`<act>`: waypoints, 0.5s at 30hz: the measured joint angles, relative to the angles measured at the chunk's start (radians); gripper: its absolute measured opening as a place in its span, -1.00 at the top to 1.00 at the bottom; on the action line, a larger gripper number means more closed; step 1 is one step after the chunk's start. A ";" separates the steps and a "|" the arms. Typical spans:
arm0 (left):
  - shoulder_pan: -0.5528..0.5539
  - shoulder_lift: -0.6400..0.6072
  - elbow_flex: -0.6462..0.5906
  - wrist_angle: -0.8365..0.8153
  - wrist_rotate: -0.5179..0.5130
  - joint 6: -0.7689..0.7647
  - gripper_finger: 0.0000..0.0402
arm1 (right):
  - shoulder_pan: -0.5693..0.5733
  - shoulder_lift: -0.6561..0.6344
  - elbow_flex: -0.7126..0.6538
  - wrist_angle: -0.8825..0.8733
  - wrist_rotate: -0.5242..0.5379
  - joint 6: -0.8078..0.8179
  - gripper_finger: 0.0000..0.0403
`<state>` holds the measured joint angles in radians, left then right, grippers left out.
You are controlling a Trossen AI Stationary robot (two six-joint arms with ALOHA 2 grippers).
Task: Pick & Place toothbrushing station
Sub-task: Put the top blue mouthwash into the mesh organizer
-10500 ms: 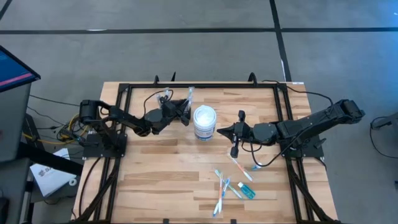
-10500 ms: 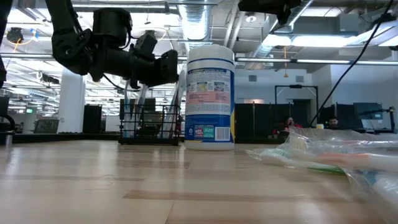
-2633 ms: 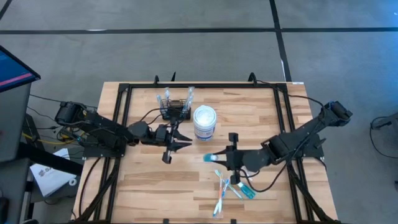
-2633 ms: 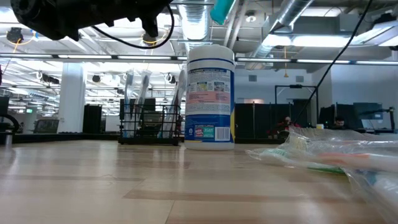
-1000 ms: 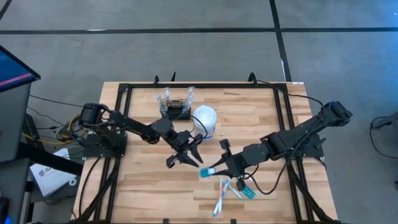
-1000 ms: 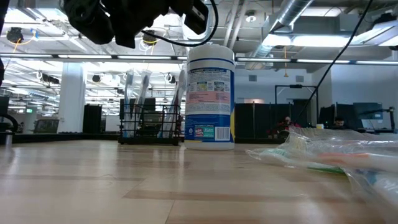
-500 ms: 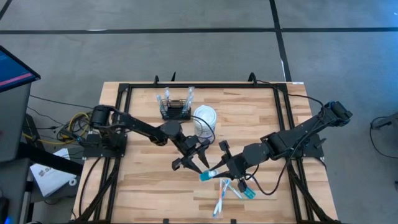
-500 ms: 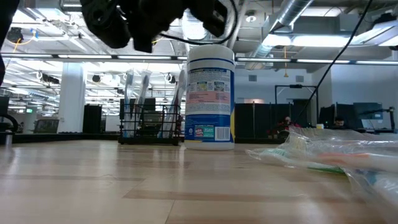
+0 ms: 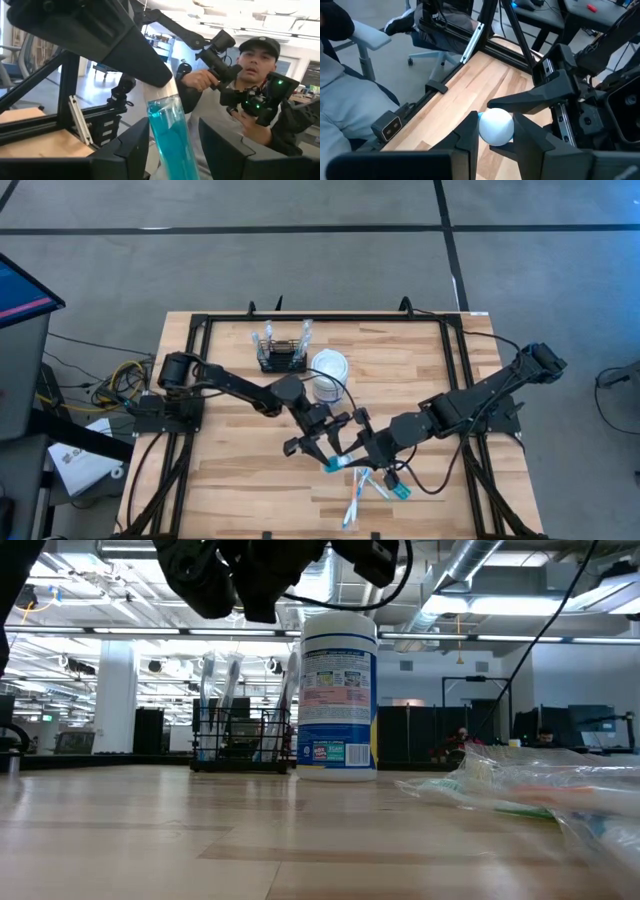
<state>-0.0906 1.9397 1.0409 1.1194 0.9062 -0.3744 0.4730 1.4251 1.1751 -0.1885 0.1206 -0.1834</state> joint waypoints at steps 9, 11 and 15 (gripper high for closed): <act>-0.001 0.007 0.001 -0.002 -0.008 0.007 0.41 | -0.010 0.000 0.000 -0.002 -0.012 0.000 0.59; -0.001 0.007 0.001 -0.003 -0.011 0.007 0.45 | -0.010 0.000 0.000 -0.004 -0.012 0.000 0.59; -0.001 0.007 0.001 -0.003 -0.015 0.007 0.50 | -0.011 0.000 0.000 -0.008 -0.014 0.000 0.59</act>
<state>-0.0914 1.9469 1.0420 1.1168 0.8909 -0.3676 0.4623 1.4250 1.1751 -0.1969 0.1070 -0.1833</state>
